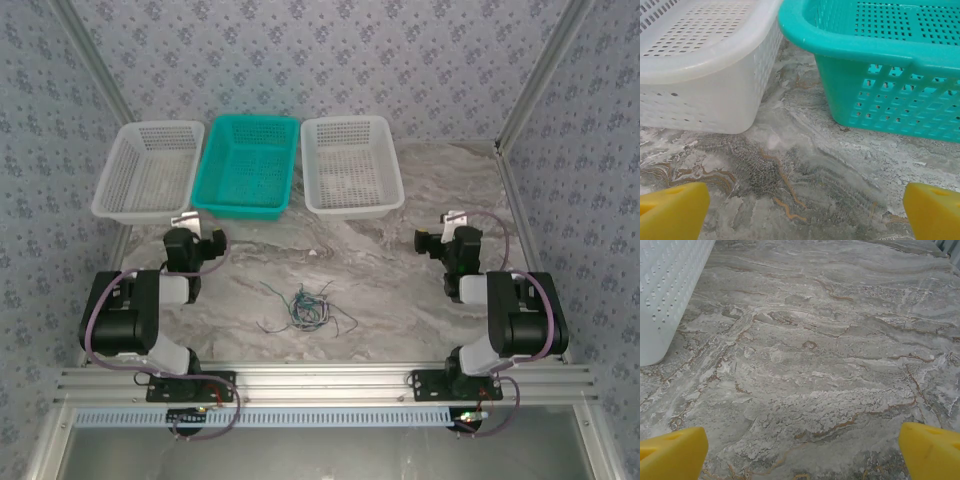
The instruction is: Untangle the cables
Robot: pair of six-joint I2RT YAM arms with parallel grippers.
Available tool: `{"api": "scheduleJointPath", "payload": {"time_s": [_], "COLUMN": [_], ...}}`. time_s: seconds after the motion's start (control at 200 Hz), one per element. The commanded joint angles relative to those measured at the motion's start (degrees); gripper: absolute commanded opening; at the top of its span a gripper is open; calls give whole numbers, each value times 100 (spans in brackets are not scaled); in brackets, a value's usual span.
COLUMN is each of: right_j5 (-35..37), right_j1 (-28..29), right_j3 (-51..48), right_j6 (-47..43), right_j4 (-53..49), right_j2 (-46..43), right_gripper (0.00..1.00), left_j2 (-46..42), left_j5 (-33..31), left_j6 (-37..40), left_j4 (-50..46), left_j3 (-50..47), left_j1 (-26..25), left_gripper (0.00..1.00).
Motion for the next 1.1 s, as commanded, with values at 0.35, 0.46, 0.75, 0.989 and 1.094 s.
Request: {"api": "scheduleJointPath", "payload": {"time_s": [0.35,0.46,0.75,0.989,1.094], "right_j5": [28,2,769,2290,1622], "right_j1": [-79,-101,96,414,434], "right_j3": [105,105,-7,723,1487], "right_j6": [94,101,157,2136,3358], "right_j4": [103,99,176,-4093,-6605], "right_j2": [69,73,-138,-2831,-4069], "right_gripper": [100,100,100,100,100], "left_j2": [35,35,35,-120,-739], "left_j5": [69,64,72,-483,-1363], "left_j6": [73,69,69,12,-82], "left_j4": [170,171,173,191,117], "left_j3": [142,142,142,72,-192], "left_j1": [62,67,62,-45,-259], "left_gripper": [99,100,99,99,99]}}
